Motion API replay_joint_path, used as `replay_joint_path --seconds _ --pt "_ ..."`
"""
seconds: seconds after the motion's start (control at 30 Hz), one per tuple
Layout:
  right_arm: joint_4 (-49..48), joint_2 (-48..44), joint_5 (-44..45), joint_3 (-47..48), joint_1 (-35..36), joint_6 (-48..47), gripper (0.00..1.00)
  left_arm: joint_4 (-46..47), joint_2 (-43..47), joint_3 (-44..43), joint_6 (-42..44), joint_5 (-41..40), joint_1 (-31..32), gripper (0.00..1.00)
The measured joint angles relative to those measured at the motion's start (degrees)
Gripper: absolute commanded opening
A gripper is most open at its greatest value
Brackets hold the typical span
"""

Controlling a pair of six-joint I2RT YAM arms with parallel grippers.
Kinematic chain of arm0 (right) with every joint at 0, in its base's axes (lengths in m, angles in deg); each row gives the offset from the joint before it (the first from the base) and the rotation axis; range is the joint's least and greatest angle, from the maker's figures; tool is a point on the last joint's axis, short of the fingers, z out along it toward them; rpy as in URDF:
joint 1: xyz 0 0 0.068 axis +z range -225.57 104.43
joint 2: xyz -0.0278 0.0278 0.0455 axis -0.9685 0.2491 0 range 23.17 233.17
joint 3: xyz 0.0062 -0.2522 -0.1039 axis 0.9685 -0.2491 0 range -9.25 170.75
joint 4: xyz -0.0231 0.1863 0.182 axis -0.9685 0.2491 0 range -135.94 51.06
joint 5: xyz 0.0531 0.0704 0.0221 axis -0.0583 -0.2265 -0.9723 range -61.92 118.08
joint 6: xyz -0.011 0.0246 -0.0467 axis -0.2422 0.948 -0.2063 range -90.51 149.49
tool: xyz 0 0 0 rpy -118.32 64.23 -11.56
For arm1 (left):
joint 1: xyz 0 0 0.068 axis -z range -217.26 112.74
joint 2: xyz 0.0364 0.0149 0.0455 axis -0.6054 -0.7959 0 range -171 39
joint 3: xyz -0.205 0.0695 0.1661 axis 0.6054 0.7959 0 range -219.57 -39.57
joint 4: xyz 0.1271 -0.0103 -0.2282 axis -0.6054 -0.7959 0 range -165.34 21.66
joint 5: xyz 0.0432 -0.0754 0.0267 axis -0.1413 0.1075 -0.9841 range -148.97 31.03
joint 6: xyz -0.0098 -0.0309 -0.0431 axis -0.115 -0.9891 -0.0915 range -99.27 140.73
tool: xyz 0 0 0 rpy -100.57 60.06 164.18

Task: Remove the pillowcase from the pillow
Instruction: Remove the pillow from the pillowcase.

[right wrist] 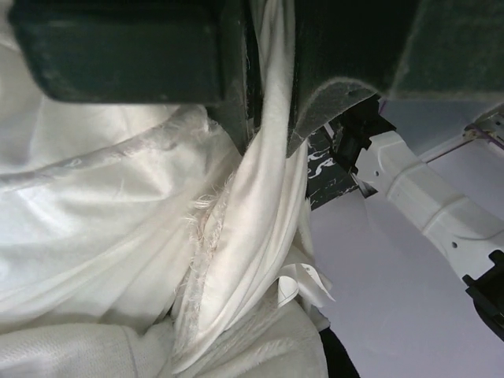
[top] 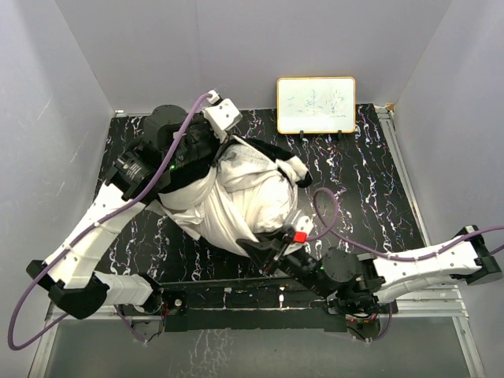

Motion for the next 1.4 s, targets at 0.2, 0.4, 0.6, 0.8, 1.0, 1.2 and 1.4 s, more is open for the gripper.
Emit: replay_joint_path --seconds 0.2,0.4,0.6,0.8,1.0,1.2,1.4 --pt "7.52 -8.61 0.37 -0.2 0.0 -0.46 0.35 0.39 -2.99 -0.22 -0.52 1.38 0.0 0.0" --pt "16.61 -9.42 -5.95 7.41 0.04 -6.21 0.63 5.4 -3.89 -0.09 3.39 -3.32 -3.96 0.0" --pt "23.96 2.58 -11.96 29.38 0.04 -18.71 0.8 7.43 -6.82 -4.24 4.94 -7.89 -7.39 0.0" --pt "28.65 3.74 -10.75 36.44 0.04 -31.5 0.87 5.79 -8.66 -7.37 4.81 -8.33 -8.07 0.0" --pt "29.99 6.03 -8.15 46.97 0.04 -40.24 0.92 1.97 -9.09 -10.12 2.99 -6.05 -8.09 0.0" --pt "37.94 17.25 -14.19 60.63 -7.74 -42.05 0.91 -3.37 -10.67 -14.43 0.07 0.15 -8.13 0.0" --pt "51.49 33.51 -27.41 68.63 -21.35 -41.07 0.91 -7.67 -11.45 -17.11 -1.99 3.45 -8.13 0.0"
